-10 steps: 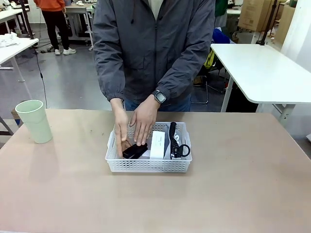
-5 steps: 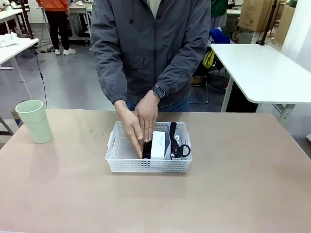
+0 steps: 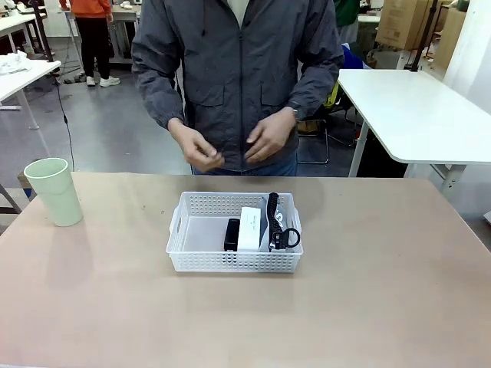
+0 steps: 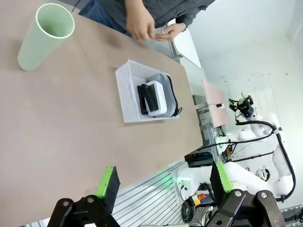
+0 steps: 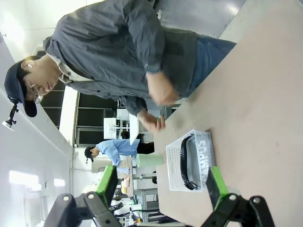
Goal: Efficiently arrange items inside the basket to fit them all.
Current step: Pick up the Reusable plastic cup and place it inside the Organizing basket.
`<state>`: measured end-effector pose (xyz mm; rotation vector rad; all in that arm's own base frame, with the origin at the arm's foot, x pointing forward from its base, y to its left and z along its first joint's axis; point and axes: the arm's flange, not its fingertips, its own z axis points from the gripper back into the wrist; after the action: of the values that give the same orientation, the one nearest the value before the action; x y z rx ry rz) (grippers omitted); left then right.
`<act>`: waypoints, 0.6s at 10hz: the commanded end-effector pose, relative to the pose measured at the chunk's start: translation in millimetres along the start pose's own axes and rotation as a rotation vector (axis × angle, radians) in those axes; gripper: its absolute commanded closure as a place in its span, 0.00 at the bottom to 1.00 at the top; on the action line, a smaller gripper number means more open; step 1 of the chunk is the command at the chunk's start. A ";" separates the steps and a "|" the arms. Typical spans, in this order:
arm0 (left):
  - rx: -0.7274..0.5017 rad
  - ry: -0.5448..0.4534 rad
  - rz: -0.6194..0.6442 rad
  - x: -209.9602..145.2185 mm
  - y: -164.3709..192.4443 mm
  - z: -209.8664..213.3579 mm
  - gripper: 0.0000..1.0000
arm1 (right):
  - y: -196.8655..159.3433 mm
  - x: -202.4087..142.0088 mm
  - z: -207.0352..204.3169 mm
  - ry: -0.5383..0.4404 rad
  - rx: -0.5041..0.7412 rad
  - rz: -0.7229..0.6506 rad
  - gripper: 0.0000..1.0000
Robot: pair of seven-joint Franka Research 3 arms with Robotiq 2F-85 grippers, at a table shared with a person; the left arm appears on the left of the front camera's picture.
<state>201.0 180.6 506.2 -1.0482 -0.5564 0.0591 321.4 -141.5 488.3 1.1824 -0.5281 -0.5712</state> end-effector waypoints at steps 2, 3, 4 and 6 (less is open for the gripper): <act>-0.021 -0.006 -0.021 0.0 -0.7 0.5 0.00 | 5.1 0.6 -0.3 -0.008 0.028 -0.018 0.00; -0.021 -0.006 -0.021 0.0 -0.7 0.5 0.00 | 5.1 0.6 -0.3 -0.008 0.028 -0.018 0.00; -0.021 -0.006 -0.021 0.0 -0.7 0.5 0.00 | 5.1 0.6 -0.3 -0.008 0.028 -0.018 0.00; -0.021 -0.006 -0.021 0.0 -0.7 0.5 0.00 | 5.1 0.6 -0.3 -0.008 0.028 -0.018 0.00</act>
<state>201.0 180.6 506.0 -1.0484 -0.5567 0.0581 321.4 -141.5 488.3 1.1824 -0.5281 -0.5712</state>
